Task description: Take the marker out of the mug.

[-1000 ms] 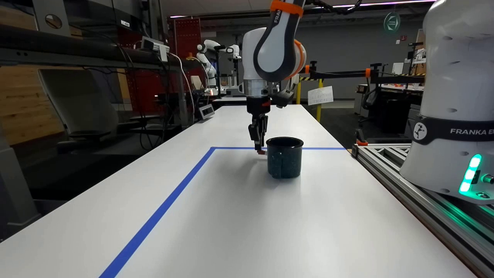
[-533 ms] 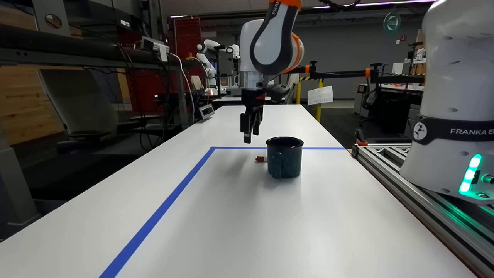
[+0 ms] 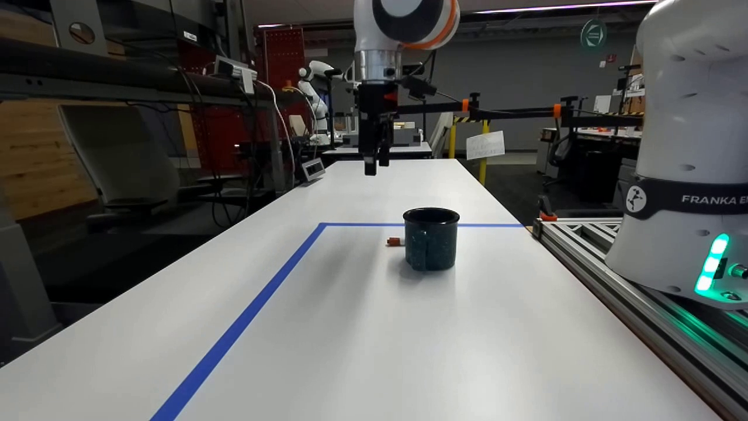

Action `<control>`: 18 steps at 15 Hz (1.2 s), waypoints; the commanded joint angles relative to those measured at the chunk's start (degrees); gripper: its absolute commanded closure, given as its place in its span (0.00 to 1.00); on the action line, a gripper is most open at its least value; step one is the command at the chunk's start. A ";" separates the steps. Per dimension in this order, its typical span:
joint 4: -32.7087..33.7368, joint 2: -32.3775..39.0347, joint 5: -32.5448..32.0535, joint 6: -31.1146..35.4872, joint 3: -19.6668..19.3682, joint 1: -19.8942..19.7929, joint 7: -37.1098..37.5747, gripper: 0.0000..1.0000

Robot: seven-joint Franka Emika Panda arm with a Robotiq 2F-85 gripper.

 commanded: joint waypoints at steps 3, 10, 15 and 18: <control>-0.23 -7.77 -3.13 -8.78 2.65 2.89 -0.03 0.00; 0.12 -6.16 -2.82 -8.04 2.78 3.23 1.14 0.00; 0.12 -6.01 -2.82 -8.03 2.76 3.22 1.14 0.00; 0.12 -6.01 -2.81 -8.03 2.75 3.22 1.14 0.00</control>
